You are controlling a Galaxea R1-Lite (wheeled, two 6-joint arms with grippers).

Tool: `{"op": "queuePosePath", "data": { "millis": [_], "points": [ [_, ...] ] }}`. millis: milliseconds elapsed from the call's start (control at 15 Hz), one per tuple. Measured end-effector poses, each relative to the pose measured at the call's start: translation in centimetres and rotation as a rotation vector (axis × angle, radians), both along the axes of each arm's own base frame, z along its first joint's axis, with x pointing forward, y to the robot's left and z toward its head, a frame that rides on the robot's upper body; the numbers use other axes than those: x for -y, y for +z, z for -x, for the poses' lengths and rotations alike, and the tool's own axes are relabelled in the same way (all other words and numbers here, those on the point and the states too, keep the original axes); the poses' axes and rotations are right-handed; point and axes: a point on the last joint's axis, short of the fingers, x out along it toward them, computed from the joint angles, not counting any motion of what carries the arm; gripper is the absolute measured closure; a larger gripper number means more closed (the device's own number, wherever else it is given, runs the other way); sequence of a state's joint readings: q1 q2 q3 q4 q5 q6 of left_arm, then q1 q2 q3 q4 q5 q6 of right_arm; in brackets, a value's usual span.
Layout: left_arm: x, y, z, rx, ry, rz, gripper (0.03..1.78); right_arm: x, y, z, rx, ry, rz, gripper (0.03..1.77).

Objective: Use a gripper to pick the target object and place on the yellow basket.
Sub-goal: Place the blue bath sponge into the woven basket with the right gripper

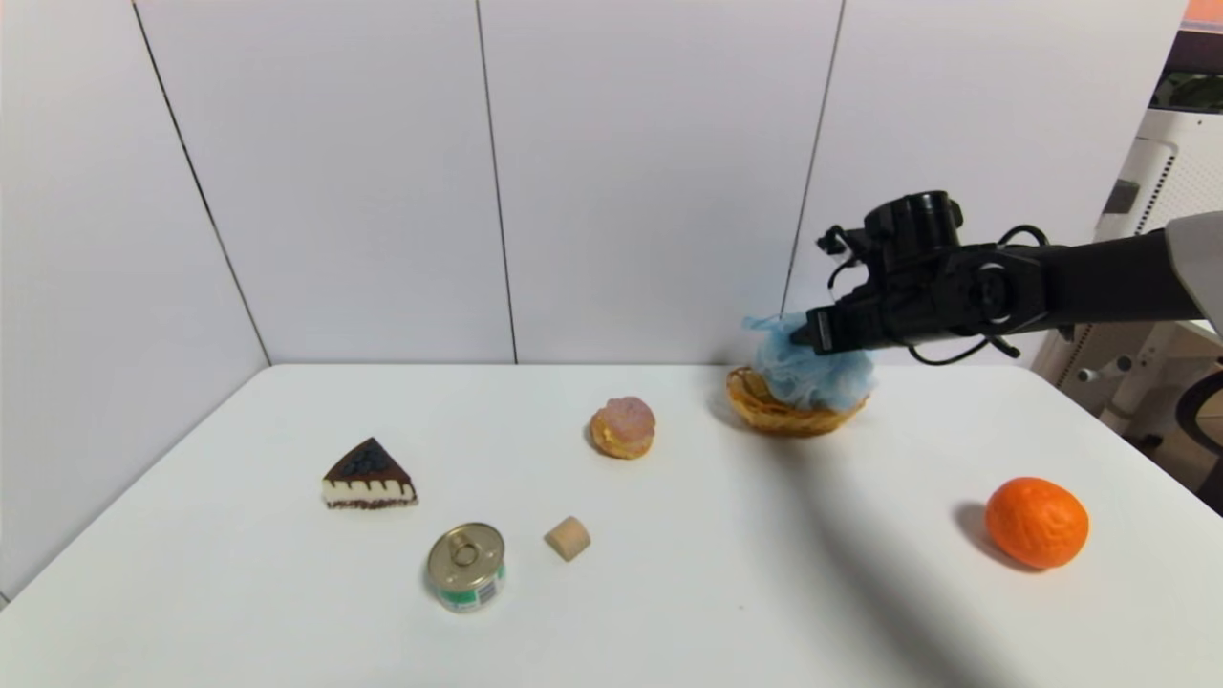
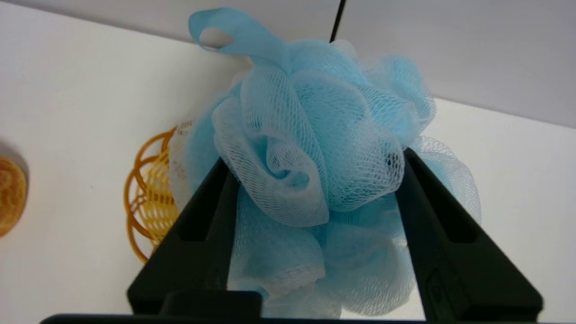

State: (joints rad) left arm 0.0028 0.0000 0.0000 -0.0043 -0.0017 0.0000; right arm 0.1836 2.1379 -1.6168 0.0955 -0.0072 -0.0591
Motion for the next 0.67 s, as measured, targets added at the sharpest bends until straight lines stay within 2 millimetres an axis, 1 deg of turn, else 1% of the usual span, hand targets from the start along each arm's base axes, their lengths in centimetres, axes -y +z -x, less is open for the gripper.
{"op": "queuePosePath", "data": {
  "millis": [200,467,533,667],
  "points": [
    [0.0,0.0,0.0,0.000,0.000,0.000,0.12,-0.2,2.1,0.2,0.053,0.010,-0.013,0.47],
    [0.0,0.0,0.0,0.000,0.000,0.000,0.12,0.1,3.7,1.0,0.087,0.006,-0.023,0.32],
    [0.0,0.0,0.0,0.000,0.000,0.000,0.12,0.4,4.6,1.4,0.107,0.001,-0.027,0.29],
    [0.0,0.0,0.0,0.000,0.000,0.000,0.12,1.0,7.2,2.7,0.162,-0.006,-0.037,0.25]
  ]
}}
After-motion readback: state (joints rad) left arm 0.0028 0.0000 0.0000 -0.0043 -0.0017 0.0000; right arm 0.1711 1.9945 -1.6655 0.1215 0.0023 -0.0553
